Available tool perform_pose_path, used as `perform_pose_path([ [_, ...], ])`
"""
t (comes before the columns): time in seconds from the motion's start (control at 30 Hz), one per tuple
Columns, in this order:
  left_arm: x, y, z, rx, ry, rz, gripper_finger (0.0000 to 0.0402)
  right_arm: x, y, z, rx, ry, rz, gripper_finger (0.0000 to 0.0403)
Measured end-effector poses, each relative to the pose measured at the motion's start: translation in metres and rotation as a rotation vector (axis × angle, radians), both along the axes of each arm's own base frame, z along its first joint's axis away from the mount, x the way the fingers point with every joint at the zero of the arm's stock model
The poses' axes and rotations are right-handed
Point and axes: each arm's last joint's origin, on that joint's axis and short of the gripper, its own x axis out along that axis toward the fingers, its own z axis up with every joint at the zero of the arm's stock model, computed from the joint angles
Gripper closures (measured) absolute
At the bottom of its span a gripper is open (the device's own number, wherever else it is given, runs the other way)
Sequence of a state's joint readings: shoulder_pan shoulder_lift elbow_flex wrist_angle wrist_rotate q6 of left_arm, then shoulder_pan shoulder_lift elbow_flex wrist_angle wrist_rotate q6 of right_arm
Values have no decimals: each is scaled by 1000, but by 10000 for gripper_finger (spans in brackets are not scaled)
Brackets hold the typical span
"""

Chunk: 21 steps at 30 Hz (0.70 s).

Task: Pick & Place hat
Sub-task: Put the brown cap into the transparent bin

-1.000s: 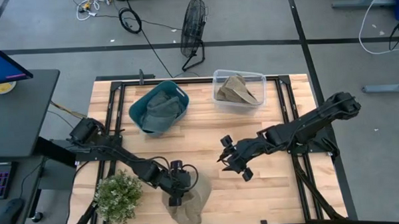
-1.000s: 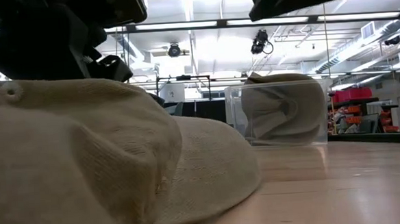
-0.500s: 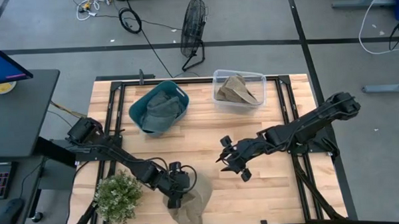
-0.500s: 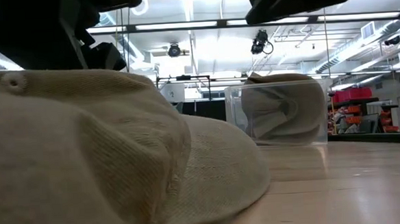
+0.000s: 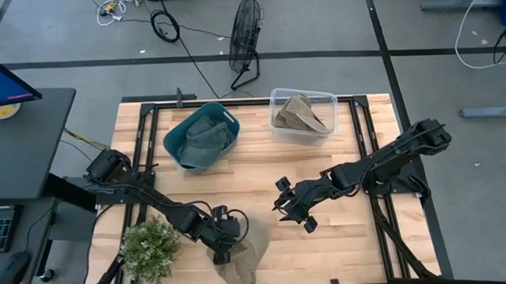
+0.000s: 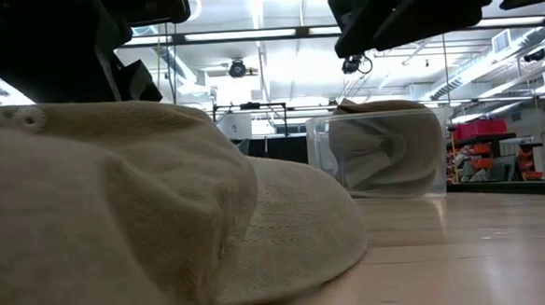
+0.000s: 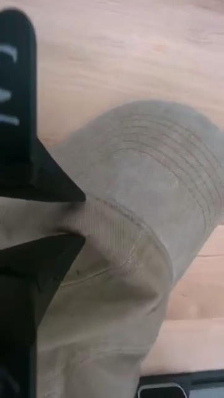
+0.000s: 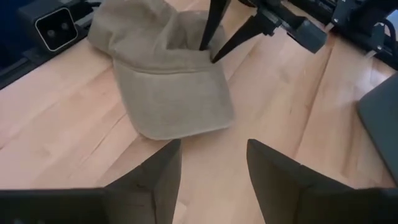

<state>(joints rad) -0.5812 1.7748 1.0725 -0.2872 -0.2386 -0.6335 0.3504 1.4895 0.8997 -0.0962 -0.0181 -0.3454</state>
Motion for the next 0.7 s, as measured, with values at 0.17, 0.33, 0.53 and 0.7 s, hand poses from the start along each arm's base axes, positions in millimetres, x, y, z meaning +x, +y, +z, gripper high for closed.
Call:
perform_pose_path([
  [0.17, 1, -1, -4, 12, 5, -9, 345, 1, 1, 0, -1, -11, 7, 218],
  [0.33, 5, 4, -2, 38, -11, -40, 393, 3, 2, 4, 10, -61, 13, 218],
  [0.53, 26, 8, 27, 167, -114, -222, 393, 7, 7, 12, -71, -193, 130, 218],
  [0.7, 47, 32, 44, 197, -146, -303, 393, 5, 20, 19, -178, -353, 376, 218],
])
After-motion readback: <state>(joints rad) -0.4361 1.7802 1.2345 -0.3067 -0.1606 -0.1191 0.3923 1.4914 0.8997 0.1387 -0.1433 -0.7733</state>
